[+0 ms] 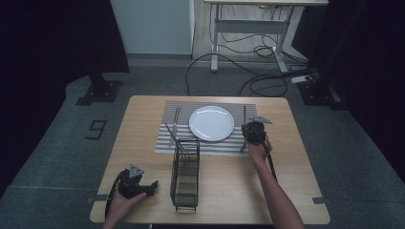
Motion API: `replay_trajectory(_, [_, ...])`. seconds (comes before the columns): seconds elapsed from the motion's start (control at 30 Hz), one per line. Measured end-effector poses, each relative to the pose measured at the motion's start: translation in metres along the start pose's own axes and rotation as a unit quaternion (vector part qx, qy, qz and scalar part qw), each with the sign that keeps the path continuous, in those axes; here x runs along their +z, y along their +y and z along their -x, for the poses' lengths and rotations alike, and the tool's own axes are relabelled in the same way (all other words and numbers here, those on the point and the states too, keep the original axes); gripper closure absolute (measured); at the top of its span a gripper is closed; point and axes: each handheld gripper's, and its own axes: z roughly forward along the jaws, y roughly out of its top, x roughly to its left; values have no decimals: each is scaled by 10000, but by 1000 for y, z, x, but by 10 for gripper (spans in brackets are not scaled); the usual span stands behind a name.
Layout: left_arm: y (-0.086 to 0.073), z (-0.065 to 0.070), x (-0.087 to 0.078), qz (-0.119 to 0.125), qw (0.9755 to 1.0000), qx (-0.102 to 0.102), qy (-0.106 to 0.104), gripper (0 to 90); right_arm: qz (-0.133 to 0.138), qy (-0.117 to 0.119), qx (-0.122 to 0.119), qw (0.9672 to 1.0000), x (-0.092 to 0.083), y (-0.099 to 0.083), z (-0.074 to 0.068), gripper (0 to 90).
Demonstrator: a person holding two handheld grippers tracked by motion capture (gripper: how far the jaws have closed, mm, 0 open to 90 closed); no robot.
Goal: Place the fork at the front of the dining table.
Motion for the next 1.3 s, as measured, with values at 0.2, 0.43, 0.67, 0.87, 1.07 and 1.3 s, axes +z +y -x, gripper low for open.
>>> replay_trajectory(0.2, [0, 0, 0, -1, 10000, 4, -4, 94, -38, -11, 135, 9999, 7, -2, 3, 849])
replay_trajectory(0.43, [0, 0, 0, -2, 10000, 8, -7, 95, -107, -60, 296, 9995, 14, -5, 8, 842])
replay_trajectory(0.67, [0, 0, 0, -2, 10000, 10, -7, 95, -180, -29, 529, 9984, 21, -8, 13, 839])
replay_trajectory(0.87, [0, 0, 0, -2, 10000, 13, -11, 95, -247, -31, 622, 9978, 26, -9, 15, 840])
replay_trajectory(1.07, [0, 0, 0, -6, 10000, 19, -14, 95, -308, -109, 560, 9979, 29, -8, 12, 857])
replay_trajectory(1.3, [0, -1, 0, -7, 10000, 26, -22, 95, -465, -193, 601, 9969, 37, -13, 11, 860])
